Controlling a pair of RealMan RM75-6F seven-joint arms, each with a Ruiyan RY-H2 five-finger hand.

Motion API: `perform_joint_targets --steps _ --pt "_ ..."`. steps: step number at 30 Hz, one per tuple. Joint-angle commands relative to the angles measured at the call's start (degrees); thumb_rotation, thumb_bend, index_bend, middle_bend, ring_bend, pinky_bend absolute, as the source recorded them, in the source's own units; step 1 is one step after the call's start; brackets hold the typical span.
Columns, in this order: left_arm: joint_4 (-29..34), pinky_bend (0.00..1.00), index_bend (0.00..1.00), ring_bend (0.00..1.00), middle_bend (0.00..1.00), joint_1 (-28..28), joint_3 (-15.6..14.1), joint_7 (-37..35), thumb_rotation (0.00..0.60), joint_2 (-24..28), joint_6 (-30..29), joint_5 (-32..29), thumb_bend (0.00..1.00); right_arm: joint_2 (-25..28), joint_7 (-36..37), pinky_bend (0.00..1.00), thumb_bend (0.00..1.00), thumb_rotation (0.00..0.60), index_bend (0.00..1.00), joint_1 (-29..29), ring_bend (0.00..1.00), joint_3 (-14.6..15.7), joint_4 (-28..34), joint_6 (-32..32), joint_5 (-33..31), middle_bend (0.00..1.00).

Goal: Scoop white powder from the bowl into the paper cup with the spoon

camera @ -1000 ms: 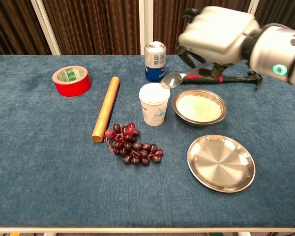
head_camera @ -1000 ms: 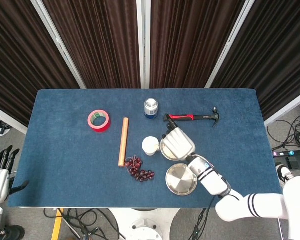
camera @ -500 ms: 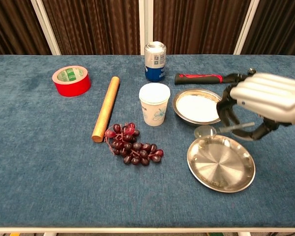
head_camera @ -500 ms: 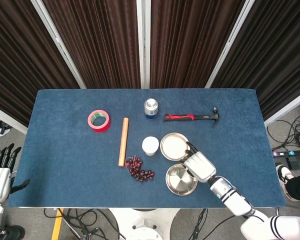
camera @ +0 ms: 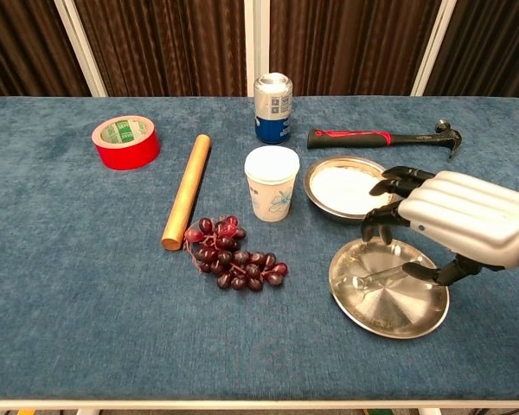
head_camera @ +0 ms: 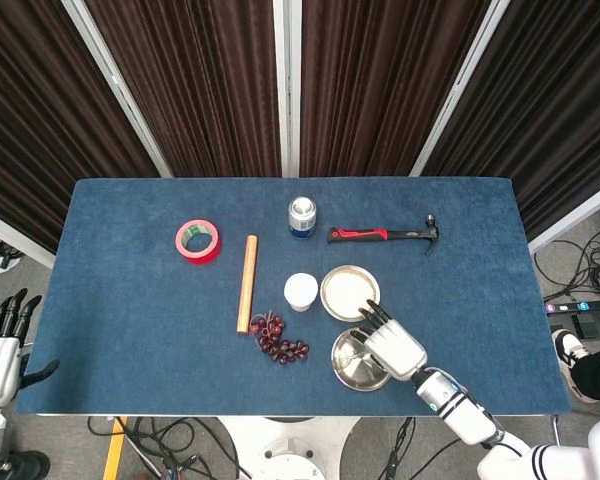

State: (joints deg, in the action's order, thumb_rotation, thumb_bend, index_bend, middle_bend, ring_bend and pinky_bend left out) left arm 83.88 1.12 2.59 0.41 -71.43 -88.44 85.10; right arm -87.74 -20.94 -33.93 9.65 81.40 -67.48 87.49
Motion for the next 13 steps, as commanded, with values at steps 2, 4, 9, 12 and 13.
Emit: perform_joint_targets --steps 2,4,9,12,13 --pt "-0.23 0.04 0.14 0.05 0.10 0.04 0.04 -0.19 0.600 -0.14 0.03 -0.02 0.10 2.89 -0.54 0.00 0.27 0.600 0.23 2.96 0.06 -1.26 2.24 -3.87 -1.00 0.33" --pt "-0.41 0.04 0.14 0.05 0.10 0.07 0.08 -0.43 0.600 -0.21 0.01 -0.03 0.10 5.39 0.24 0.00 0.27 0.600 0.23 5.59 0.06 -2.28 4.00 -7.90 -2.02 0.31" --pt "-0.68 0.04 0.14 0.05 0.10 0.46 0.26 -0.52 0.600 -0.41 0.26 0.08 0.10 13.26 6.08 0.00 0.28 0.600 0.15 12.25 0.02 -3.31 8.74 -15.58 -4.81 0.22" --pt "-0.56 0.04 0.14 0.05 0.10 0.78 0.38 -0.09 0.600 -0.59 0.24 0.42 0.10 17.09 9.36 0.00 0.28 0.600 0.09 15.98 0.00 -3.32 11.23 -19.47 -5.40 0.16" --pt "-0.55 0.04 0.14 0.05 0.10 0.86 0.41 0.04 0.600 -0.68 0.19 0.52 0.10 17.64 9.93 0.00 0.28 0.600 0.08 17.10 0.00 -3.41 11.42 -21.00 -5.14 0.16"
